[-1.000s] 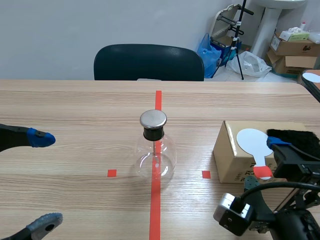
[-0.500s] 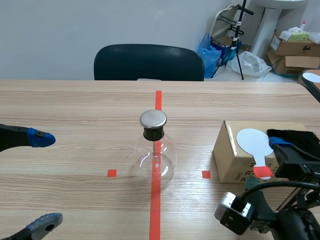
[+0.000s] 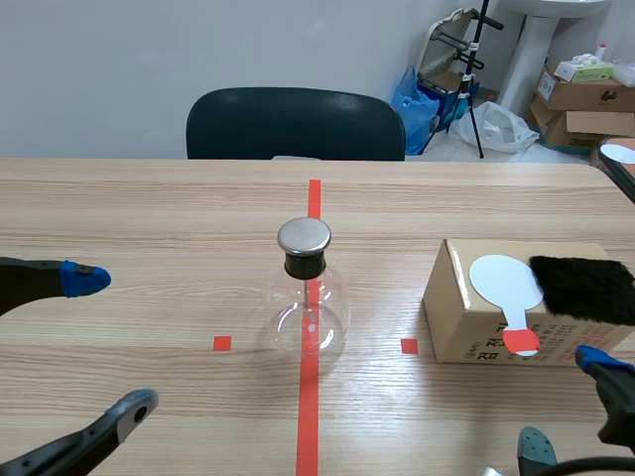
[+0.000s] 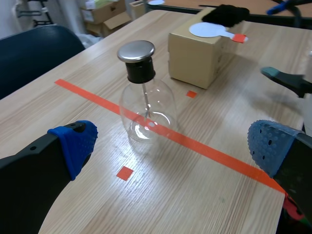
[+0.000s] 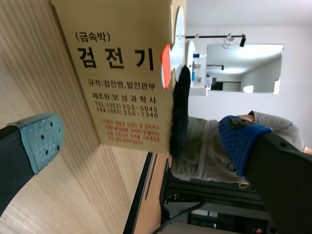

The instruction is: Do the electroscope experiment

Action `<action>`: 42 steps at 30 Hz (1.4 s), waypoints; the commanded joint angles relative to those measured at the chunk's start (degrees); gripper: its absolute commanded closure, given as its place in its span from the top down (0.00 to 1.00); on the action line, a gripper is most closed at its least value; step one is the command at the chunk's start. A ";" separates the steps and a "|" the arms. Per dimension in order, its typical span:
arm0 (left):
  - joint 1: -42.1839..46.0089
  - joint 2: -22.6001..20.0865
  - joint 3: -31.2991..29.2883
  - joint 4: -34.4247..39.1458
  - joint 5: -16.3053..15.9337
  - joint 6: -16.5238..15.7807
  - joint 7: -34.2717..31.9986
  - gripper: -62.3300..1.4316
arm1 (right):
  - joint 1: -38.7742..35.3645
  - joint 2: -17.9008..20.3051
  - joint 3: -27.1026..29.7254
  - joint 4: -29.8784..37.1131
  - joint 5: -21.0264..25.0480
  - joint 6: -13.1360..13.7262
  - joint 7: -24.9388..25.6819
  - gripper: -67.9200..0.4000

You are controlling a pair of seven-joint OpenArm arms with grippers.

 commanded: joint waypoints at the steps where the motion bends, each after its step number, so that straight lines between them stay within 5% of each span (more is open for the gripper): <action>1: 0.11 1.55 -0.81 3.76 -2.16 -0.09 1.62 1.00 | -1.46 1.49 0.04 3.89 2.36 -3.52 0.92 1.00; 7: 1.68 7.56 -2.43 12.90 -6.58 -0.09 12.74 1.00 | -8.96 6.97 -1.14 13.64 16.68 -3.39 7.48 1.00; 12: 1.70 12.63 -2.40 18.64 -8.72 0.07 21.84 1.00 | -13.35 13.66 -3.04 23.52 28.30 3.89 5.53 1.00; 16: 1.68 15.06 -2.34 20.44 -11.67 3.67 25.97 1.00 | -14.91 19.54 -3.34 31.54 39.82 13.25 1.95 1.00; 20: 1.66 15.06 -2.34 21.35 -11.93 10.34 26.47 1.00 | -14.40 26.25 -3.34 37.22 55.43 21.40 0.52 1.00; 23: 1.66 15.04 -2.36 21.35 -11.91 13.33 26.64 1.00 | -14.43 31.04 -3.34 39.98 62.95 26.97 0.35 1.00; 27: 1.68 15.02 -2.36 21.35 -11.89 13.33 27.12 1.00 | -14.19 35.87 -3.34 42.40 71.71 29.73 0.35 1.00; 39: 1.66 15.02 -2.36 21.35 -11.87 13.31 27.47 1.00 | -4.90 38.16 2.95 42.73 87.34 50.58 -6.05 1.00; 42: 1.66 14.71 -2.36 21.35 -11.89 13.29 27.76 1.00 | -2.54 36.87 3.43 42.73 88.11 52.87 -7.87 1.00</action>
